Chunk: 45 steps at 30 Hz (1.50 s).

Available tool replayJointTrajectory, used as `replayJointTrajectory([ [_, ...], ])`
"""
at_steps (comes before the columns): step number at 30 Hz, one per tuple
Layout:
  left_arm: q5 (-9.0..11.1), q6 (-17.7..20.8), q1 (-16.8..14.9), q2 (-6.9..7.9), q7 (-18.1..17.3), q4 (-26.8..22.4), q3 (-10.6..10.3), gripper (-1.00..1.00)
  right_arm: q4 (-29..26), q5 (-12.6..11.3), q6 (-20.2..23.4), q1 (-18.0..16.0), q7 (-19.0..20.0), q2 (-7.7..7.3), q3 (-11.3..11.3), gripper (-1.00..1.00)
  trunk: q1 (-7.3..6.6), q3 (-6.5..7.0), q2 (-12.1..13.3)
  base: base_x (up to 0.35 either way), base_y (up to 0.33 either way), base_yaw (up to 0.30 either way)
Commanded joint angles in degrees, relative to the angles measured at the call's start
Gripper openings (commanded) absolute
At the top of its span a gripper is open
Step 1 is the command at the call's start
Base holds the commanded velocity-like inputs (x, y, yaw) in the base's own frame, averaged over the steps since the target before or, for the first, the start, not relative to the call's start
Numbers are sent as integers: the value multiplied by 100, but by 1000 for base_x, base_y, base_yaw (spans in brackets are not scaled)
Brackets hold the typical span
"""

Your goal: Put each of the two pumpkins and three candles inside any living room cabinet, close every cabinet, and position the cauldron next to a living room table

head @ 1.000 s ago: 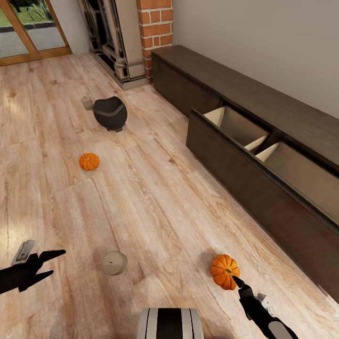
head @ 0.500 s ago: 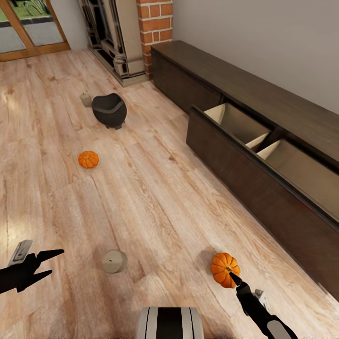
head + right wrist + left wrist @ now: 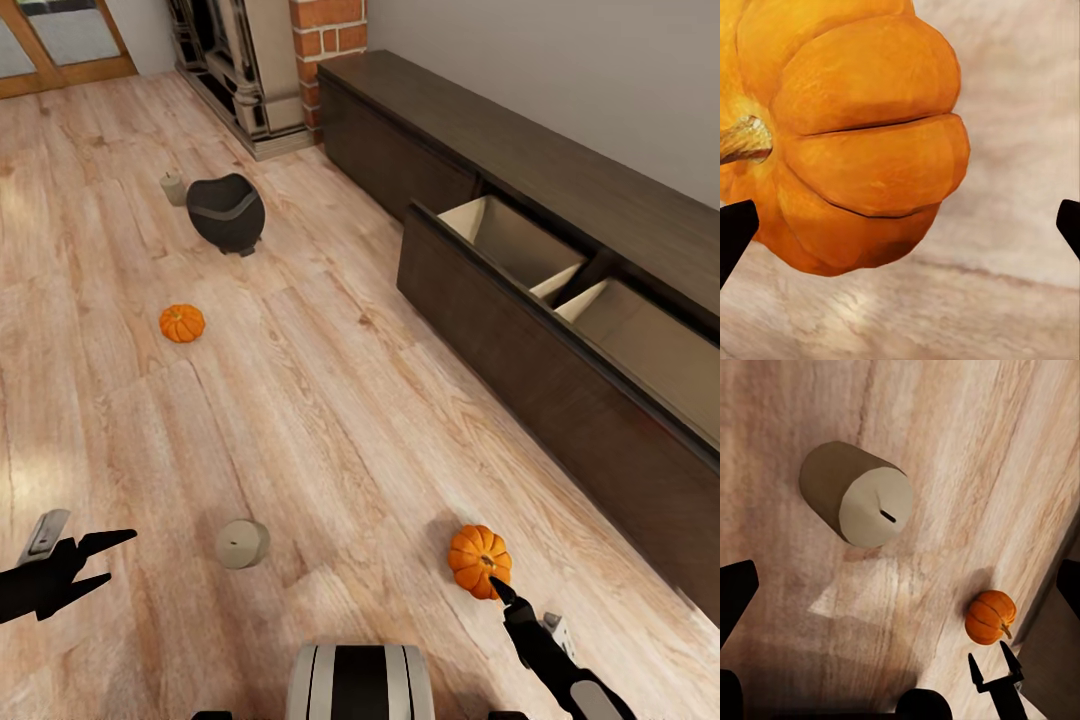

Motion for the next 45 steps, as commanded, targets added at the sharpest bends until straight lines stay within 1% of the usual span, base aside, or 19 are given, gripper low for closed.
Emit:
replayJointTrajectory([
  [1, 60, 23, -3, -2, 60, -3, 5, 100, 0, -49, 59, -2, 108, -6, -23, 100, -1, -3, -1, 0, 0, 0],
  [4, 60, 23, -3, -7, 60, -4, 1, 100, -6, -53, 70, -2, 238, -9, -26, 100, -1, -3, -1, 0, 0, 0],
  [8, 60, 23, -3, -4, 54, -4, 2, 100, -129, -57, 95, -4, 285, -9, -26, 100, -1, -3, -1, 0, 0, 0],
  [13, 60, 23, -3, -7, 55, -3, 5, 100, -273, -55, 89, -10, 288, -9, -27, 100, 12, -114, -8, 0, 0, 0],
  [16, 60, 23, -3, -8, 52, -4, 2, 100, -315, -48, 72, -11, 287, -18, -27, 100, 12, -114, -8, 0, 0, 0],
  [22, 60, 23, -3, -9, 51, -8, -3, 100, -324, -40, 57, -11, 288, -37, -18, 100, 27, -247, -16, 0, 0, 0],
  [24, 60, 23, -3, -9, 52, -8, -3, 100, -325, -40, 57, -11, 288, -41, -18, 100, 27, -247, -16, 0, 0, 0],
  [33, 60, 23, -3, -9, 51, -11, -4, 100, -325, -40, 51, -11, 289, -35, -25, 100, 51, -446, -28, 0, 0, 0],
  [38, 60, 23, 12, -10, 54, -8, -4, 100, -325, -40, 48, -11, 289, -28, -26, 100, 51, -446, -28, 0, 0, 0],
  [42, 60, 23, 185, -17, 53, -6, -4, 100, -325, -40, 48, -11, 289, -26, -26, 100, 51, -446, -28, 2, 0, 0],
  [45, 60, 23, 238, -17, 52, -3, 2, 100, -325, -40, 48, -11, 289, -26, -26, 100, 51, -446, -28, 44, 22, 0],
])
